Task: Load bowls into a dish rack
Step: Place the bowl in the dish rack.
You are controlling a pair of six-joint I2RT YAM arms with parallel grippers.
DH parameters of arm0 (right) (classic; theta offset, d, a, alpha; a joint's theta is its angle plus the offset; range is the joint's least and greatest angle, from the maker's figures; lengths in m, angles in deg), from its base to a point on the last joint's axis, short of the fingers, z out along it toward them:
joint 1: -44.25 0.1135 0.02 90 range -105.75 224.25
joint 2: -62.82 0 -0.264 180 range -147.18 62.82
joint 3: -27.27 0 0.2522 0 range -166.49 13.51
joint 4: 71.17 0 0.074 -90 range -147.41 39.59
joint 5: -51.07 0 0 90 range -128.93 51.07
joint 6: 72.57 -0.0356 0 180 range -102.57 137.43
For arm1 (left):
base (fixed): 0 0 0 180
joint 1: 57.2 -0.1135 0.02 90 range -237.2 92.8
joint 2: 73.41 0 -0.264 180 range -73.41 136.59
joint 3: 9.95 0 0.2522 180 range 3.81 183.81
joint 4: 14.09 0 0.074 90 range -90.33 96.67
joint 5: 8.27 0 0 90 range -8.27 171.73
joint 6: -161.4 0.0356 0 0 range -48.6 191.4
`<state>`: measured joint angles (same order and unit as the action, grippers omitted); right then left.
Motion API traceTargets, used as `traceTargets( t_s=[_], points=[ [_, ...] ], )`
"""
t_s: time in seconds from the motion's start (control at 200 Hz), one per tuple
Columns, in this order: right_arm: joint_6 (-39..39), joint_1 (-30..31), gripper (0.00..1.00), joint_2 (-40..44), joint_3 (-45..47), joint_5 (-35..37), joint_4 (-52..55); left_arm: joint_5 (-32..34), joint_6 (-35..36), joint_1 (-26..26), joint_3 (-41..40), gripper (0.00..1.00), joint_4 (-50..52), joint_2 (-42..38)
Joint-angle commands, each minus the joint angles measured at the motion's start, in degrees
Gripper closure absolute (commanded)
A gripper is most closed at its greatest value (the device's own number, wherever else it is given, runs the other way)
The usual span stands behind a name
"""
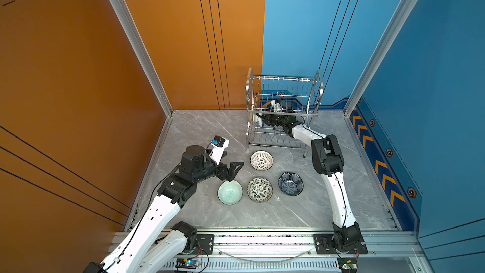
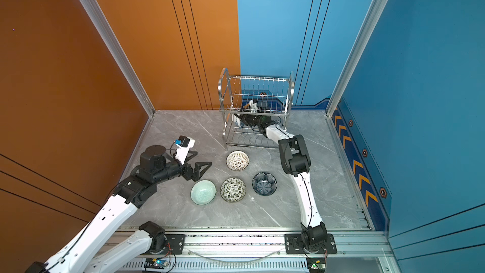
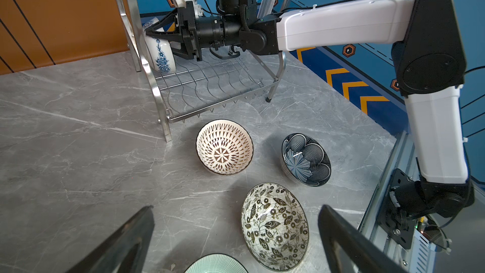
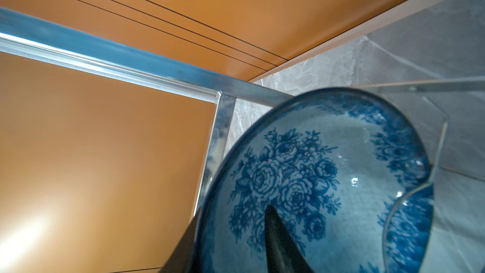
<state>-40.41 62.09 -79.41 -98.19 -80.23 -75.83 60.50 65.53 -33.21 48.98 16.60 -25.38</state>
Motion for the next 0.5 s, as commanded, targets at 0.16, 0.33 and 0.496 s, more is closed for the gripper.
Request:
traceTargets(
  t_s=[0.16, 0.33, 0.496],
  points=[
    [0.28, -0.71, 0.60, 3.36, 2.73, 0.48, 0.12, -1.42, -0.62, -0.08, -0.74, 0.02, -0.93, -0.89],
    [0.28, -0.80, 0.59, 4.06, 3.49, 0.48, -0.12, -1.31, -0.55, -0.08, -0.84, 0.02, -0.93, -0.98],
    [0.28, -0.97, 0.59, 4.75, 4.40, 0.52, -0.33, -1.41, -0.59, 0.01, -0.80, 0.02, -0.93, -0.85]
  ],
)
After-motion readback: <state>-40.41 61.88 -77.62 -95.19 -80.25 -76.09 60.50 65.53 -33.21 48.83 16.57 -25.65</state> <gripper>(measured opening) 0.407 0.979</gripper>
